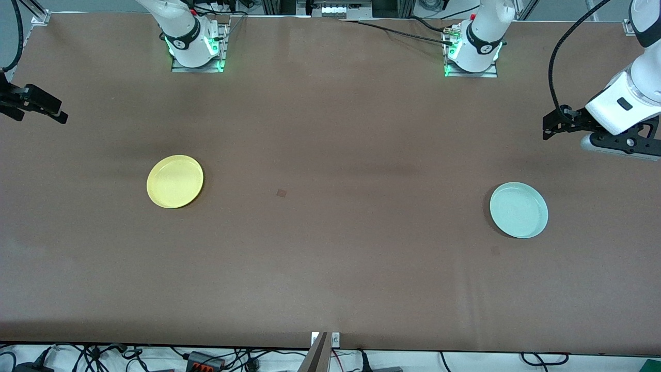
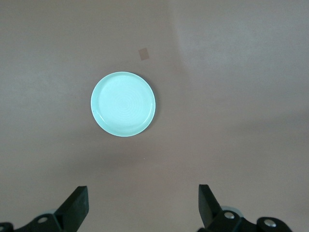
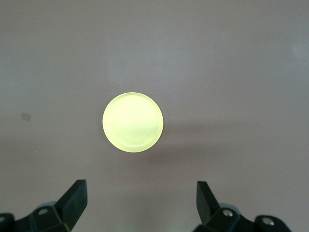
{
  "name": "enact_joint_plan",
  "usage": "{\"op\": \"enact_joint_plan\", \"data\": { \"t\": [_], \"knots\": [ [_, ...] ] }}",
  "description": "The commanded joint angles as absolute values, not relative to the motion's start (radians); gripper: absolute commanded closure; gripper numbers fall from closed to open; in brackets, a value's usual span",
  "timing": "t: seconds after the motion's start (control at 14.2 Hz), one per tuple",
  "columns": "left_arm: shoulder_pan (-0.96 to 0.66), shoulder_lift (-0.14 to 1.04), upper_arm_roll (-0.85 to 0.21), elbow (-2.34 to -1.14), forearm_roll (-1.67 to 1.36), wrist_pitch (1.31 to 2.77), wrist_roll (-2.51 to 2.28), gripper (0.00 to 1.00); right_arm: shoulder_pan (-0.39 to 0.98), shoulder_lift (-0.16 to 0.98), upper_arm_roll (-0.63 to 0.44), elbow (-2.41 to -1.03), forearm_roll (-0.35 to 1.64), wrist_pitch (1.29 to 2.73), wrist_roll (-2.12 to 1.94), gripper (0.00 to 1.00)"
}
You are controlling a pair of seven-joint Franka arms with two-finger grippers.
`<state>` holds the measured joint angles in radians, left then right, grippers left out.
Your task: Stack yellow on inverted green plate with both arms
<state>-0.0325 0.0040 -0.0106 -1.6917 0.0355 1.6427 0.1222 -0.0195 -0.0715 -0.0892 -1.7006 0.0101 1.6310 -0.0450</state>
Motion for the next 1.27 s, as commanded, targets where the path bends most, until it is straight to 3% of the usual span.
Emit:
{"op": "enact_joint_plan", "data": {
  "t": [0.0, 1.2],
  "knots": [
    [-0.032, 0.002, -0.014, -1.674, 0.054, 1.621, 0.110, 0.00, -0.031, -0.083, -0.087, -1.706, 0.014, 1.620, -0.052, 0.00],
    [-0.028, 0.006, -0.014, -1.672, 0.046, 1.621, 0.120, 0.00, -0.044, -0.080, -0.087, -1.706, 0.014, 1.609, -0.061, 0.00]
  ]
}}
